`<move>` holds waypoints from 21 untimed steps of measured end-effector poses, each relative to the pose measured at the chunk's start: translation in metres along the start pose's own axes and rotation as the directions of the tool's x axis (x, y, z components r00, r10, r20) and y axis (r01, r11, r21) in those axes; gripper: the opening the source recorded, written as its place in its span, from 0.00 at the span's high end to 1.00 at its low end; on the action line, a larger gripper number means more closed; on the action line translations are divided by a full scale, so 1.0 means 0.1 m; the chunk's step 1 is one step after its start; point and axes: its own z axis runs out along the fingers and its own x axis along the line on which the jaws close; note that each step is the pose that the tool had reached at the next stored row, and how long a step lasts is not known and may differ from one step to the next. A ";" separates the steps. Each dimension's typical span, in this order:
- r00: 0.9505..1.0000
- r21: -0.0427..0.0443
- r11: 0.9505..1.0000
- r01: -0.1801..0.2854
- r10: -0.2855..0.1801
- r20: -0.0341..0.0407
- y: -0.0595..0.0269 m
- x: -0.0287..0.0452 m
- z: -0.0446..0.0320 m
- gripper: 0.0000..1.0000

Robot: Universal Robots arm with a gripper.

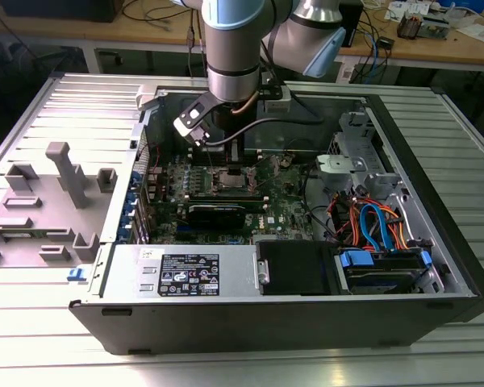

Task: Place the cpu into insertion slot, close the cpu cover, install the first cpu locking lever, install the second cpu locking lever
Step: 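Place the cpu into insertion slot, then close the cpu cover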

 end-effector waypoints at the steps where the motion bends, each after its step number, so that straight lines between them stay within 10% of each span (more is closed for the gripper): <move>1: 1.000 0.000 1.000 0.000 0.000 0.000 0.000 0.000 0.000 0.89; 21: 1.000 0.000 1.000 0.001 -0.001 0.000 0.029 0.000 0.003 0.89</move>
